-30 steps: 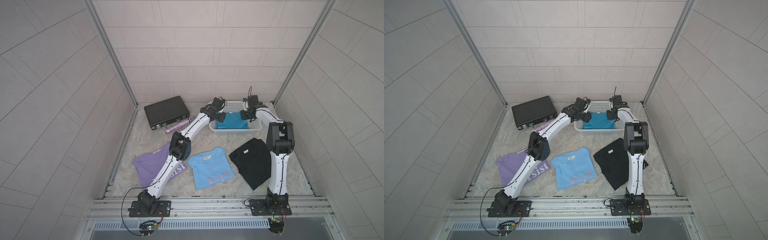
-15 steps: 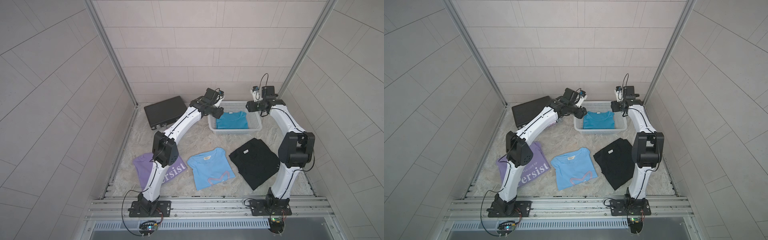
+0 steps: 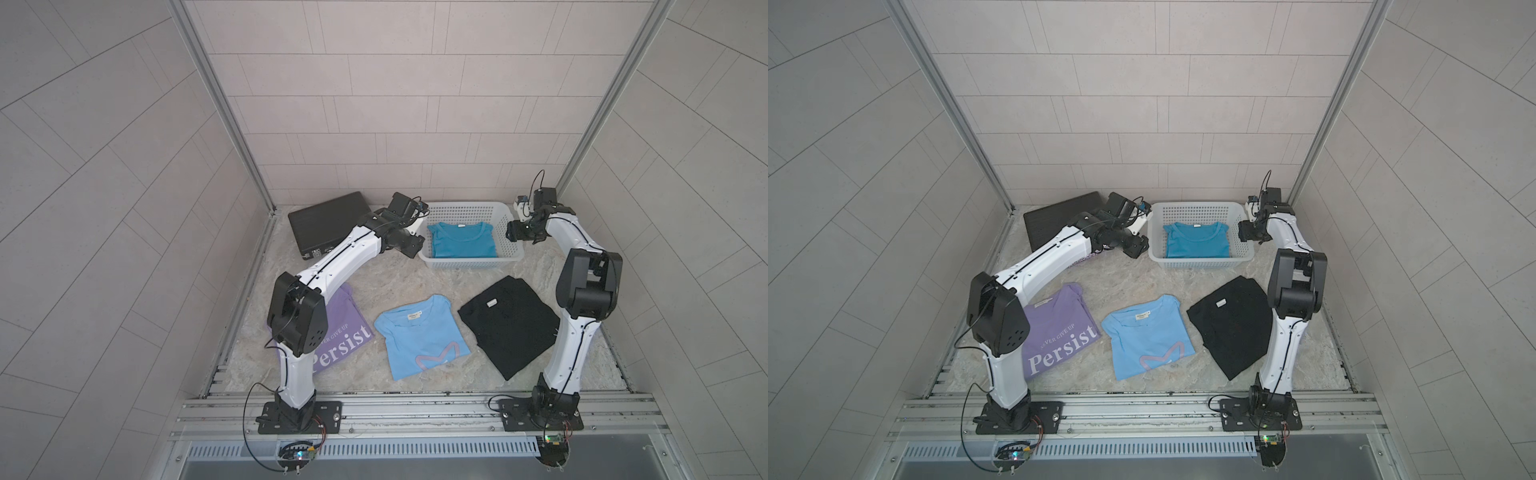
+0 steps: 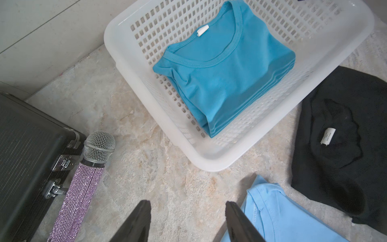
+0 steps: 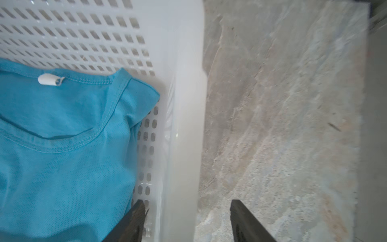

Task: Put the folded t-shirts into the basket
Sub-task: Move the bin to the center of the board.

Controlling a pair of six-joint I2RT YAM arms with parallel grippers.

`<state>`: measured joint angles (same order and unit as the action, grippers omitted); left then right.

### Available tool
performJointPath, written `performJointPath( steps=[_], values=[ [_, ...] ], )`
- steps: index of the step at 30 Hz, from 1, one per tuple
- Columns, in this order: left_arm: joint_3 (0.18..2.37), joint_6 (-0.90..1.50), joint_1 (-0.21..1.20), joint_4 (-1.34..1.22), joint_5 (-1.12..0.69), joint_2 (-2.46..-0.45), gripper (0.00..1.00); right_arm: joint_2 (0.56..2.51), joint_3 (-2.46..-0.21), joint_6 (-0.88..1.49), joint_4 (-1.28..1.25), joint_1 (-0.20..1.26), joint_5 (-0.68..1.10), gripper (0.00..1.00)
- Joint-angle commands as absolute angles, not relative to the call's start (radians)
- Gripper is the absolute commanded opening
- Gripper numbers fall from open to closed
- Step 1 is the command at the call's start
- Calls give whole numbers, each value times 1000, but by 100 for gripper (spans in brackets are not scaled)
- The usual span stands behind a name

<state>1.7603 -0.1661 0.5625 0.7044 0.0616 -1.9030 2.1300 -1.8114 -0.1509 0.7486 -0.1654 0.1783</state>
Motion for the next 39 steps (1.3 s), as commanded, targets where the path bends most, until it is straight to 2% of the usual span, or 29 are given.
performJointPath(
  steps=[1, 4, 8, 21, 28, 31, 35, 39],
  values=[
    [1715, -178, 538, 710, 68, -1864, 59, 2132, -1834, -154, 782, -161, 231, 59],
    [1665, -170, 518, 705, 63, -1836, 59, 2119, -1796, -165, 782, -144, 225, 49],
    [1576, -163, 486, 681, 54, -1785, 59, 2076, -1720, -151, 760, -117, 209, 44],
    [1354, -174, 447, 685, 45, -1626, 59, 1963, -1561, -81, 706, 27, 169, 40],
    [1283, -177, 448, 684, 40, -1572, 59, 1962, -1556, -111, 717, 69, 144, 37],
    [1278, -173, 447, 699, 9, -1559, 59, 1953, -1566, -118, 731, 69, 143, 43],
    [1268, -175, 453, 713, -122, -1532, 59, 1905, -1616, -132, 785, 61, 169, 58],
    [1213, -157, 520, 651, -228, -1504, 63, 1815, -1651, -143, 834, 43, 210, 67]
  ],
)
